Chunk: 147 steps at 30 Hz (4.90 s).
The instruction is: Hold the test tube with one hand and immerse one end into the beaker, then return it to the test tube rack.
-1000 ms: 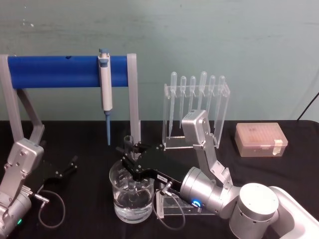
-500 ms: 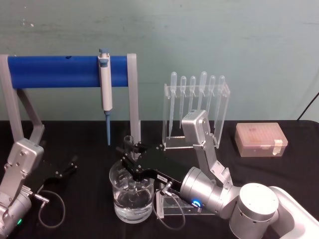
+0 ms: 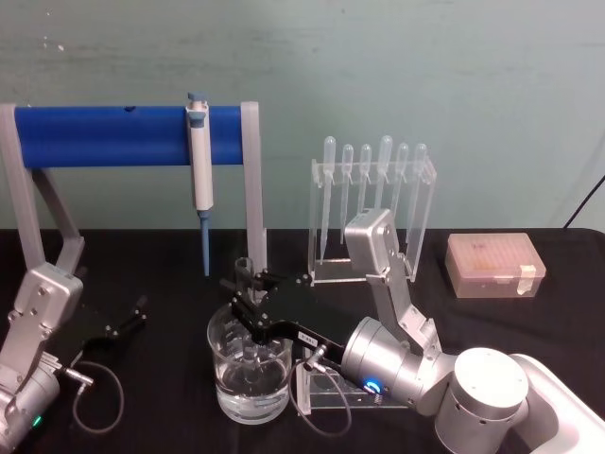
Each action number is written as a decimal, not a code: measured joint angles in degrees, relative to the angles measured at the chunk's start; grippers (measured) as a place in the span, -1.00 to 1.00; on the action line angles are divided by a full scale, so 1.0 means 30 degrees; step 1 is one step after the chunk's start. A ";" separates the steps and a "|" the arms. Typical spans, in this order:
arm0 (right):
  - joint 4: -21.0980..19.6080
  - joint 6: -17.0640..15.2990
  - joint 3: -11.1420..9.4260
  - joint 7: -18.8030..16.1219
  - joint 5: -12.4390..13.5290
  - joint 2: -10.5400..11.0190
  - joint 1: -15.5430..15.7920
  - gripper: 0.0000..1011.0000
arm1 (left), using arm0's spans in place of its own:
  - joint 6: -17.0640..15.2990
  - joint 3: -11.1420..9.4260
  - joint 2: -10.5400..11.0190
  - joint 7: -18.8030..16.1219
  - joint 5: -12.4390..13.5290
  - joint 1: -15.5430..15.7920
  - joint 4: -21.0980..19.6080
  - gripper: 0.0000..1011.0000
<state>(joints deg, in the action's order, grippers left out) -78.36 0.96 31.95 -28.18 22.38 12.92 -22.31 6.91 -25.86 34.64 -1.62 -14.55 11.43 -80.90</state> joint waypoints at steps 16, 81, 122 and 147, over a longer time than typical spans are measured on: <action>0.0000 0.0000 0.0000 0.0000 -0.0001 0.0001 0.0000 -0.55 | -0.0001 0.0001 0.0001 0.0000 0.0000 0.0001 0.0000 0.98; 0.0000 0.0000 0.0000 0.0000 -0.0001 0.0000 0.0000 -0.55 | -0.0001 0.0000 0.0001 0.0000 0.0000 0.0001 0.0000 0.98; 0.0000 0.0000 0.0000 0.0000 -0.0001 0.0000 0.0000 -0.55 | 0.0000 0.0001 0.0001 0.0000 0.0000 0.0001 0.0000 0.98; -0.0940 -0.0219 -0.0033 0.0000 -0.0068 0.0271 0.0202 -0.56 | 0.0000 0.0000 0.0000 0.0000 0.0000 0.0001 0.0000 0.98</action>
<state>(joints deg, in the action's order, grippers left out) -81.18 0.31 31.86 -28.18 22.17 13.73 -21.70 6.91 -25.86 34.64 -1.62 -14.55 11.43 -80.90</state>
